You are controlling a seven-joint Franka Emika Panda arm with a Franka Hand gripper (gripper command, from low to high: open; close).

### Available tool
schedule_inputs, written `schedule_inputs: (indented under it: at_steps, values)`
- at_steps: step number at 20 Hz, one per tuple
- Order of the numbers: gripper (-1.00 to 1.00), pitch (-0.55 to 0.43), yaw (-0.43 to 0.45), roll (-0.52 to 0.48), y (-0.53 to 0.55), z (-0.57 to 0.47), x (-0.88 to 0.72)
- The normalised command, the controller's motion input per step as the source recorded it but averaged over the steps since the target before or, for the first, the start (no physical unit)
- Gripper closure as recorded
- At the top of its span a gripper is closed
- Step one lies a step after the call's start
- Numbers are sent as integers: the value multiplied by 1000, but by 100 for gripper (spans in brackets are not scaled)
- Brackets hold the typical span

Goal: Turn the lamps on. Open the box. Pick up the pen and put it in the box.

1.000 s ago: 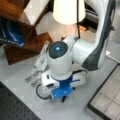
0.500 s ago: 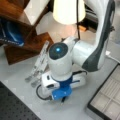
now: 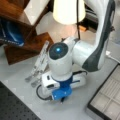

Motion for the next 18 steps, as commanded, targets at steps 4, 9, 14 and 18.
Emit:
schedule_inputs:
  at_steps: [4, 9, 14, 18]
  values:
    - [-100, -25, 143, -10, 3, -12, 20]
    - [-100, -31, 141, -17, -9, -7, 14]
    - [-100, -26, 132, -16, -15, 5, -1]
    - [-100, -23, 128, -15, -12, 12, -27]
